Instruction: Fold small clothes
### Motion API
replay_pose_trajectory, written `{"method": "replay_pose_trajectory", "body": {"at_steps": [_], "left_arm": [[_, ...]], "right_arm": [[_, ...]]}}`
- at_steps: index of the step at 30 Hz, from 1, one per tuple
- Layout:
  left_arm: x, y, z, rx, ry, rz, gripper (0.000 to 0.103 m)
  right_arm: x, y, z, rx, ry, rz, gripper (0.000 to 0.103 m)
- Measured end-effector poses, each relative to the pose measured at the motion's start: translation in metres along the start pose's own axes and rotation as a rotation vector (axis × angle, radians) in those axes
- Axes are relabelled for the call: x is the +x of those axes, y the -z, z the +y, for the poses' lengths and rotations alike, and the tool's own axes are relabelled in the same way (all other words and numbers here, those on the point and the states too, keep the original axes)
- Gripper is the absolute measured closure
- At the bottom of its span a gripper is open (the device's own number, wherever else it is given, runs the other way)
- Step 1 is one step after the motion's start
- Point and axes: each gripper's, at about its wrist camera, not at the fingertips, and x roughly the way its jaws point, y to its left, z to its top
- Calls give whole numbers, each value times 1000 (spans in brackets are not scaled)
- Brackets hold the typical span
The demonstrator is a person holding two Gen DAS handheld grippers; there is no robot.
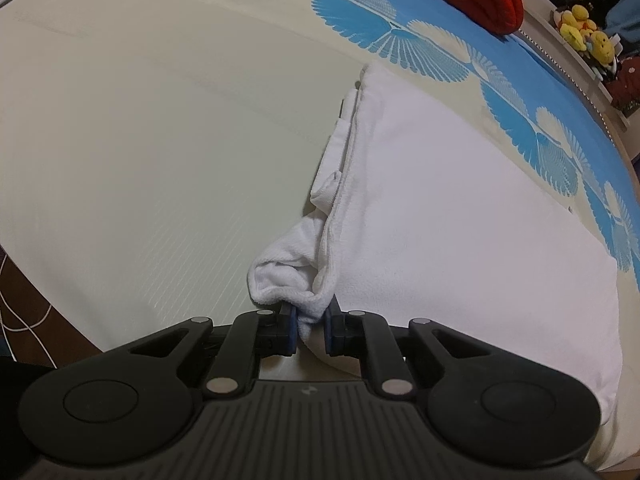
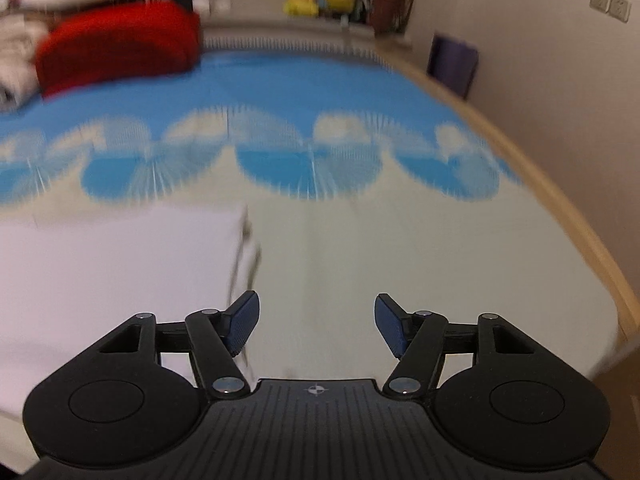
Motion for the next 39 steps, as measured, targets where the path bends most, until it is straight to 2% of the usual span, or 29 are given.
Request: {"method": "replay_pose_trajectory", "body": {"at_steps": [3, 7, 13, 18, 20, 23, 25, 28, 31, 34, 36, 37, 39], "left_arm": [[0, 1, -1, 16, -5, -4, 90], [-2, 4, -6, 55, -24, -22, 90], [-3, 13, -27, 207, -103, -78, 93], [-13, 11, -42, 252, -144, -107, 94], [-24, 8, -56, 293, -166, -147, 95], [-47, 6, -96, 418, -182, -237, 97], [-64, 8, -128, 478, -152, -288, 97], [-92, 22, -189, 563, -65, -359, 97], [-113, 55, -257, 689, 51, -433, 97], [-118, 100, -316, 814, 171, -453, 97], [-102, 136, -349, 926, 229, -414, 96], [-86, 152, -362, 975, 243, -357, 94], [-52, 176, -377, 1051, 258, -188, 89]], "right_arm": [[-7, -7, -13, 10, -20, -75, 33], [-2, 1, -18, 76, -47, -72, 33], [7, 6, -14, 110, -64, -33, 33], [20, 0, -33, 204, -55, -4, 33], [29, -1, -43, 250, -36, 29, 33], [38, 0, -61, 323, -24, 59, 33], [40, 1, -72, 356, -29, 57, 33], [42, 5, -85, 370, -30, 52, 33], [44, 9, -96, 380, -29, 54, 33], [43, 12, -107, 401, -36, 47, 34], [43, 14, -114, 419, -35, 43, 34], [44, 15, -117, 427, -37, 44, 34], [47, 17, -121, 435, -46, 54, 34]]}}
